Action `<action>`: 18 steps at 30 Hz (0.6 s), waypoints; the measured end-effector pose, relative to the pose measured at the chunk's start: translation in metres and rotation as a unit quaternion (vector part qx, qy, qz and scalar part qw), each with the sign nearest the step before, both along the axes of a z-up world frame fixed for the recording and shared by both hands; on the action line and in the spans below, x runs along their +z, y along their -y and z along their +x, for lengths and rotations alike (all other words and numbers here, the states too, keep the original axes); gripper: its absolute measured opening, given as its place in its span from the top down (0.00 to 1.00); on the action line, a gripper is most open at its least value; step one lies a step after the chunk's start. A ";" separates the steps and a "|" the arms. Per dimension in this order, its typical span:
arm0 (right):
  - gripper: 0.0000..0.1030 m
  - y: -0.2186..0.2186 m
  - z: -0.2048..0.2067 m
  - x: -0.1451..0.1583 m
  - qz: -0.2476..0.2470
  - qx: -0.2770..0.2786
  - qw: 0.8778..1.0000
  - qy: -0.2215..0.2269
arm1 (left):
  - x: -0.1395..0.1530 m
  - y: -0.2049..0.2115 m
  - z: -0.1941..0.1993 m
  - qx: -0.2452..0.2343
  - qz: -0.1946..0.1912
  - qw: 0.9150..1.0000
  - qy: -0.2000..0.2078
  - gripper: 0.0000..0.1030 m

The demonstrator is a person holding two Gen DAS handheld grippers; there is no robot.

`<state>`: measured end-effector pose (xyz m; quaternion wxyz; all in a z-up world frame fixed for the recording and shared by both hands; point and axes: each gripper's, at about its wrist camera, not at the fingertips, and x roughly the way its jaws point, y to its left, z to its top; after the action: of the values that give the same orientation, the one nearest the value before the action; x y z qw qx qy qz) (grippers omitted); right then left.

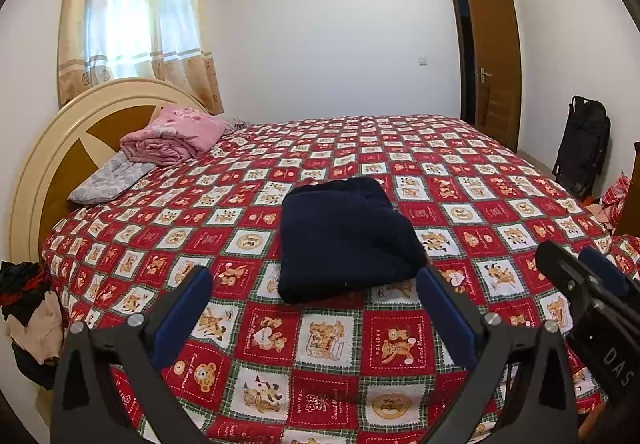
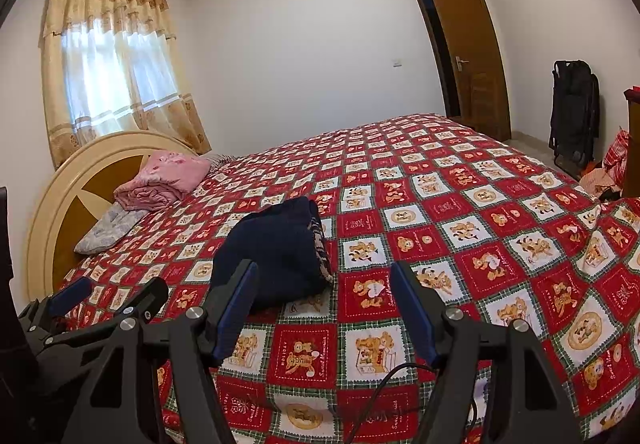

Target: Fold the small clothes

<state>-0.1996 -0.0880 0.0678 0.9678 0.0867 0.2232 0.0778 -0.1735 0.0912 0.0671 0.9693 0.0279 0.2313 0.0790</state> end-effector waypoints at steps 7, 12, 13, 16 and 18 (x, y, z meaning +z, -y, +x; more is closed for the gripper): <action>0.32 -0.001 0.000 0.000 0.000 0.000 1.000 0.000 | -0.001 -0.001 0.000 0.001 0.000 1.000 0.001 0.00; 0.32 -0.001 -0.001 0.000 0.000 0.000 1.000 0.000 | -0.001 -0.001 0.001 0.002 0.003 1.000 0.002 0.00; 0.32 -0.001 -0.001 -0.001 0.000 0.000 1.000 0.000 | -0.002 -0.001 0.001 0.003 0.004 1.000 0.002 0.00; 0.32 -0.003 -0.001 -0.001 0.000 0.000 1.000 -0.001 | -0.001 -0.001 0.000 0.005 0.005 1.000 0.006 0.00; 0.32 -0.003 -0.002 -0.001 -0.001 0.000 1.000 -0.001 | -0.001 -0.001 -0.001 0.007 0.007 1.000 0.011 0.00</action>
<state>-0.2011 -0.0852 0.0669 0.9676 0.0863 0.2245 0.0774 -0.1747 0.0923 0.0666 0.9709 0.0326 0.2202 0.0879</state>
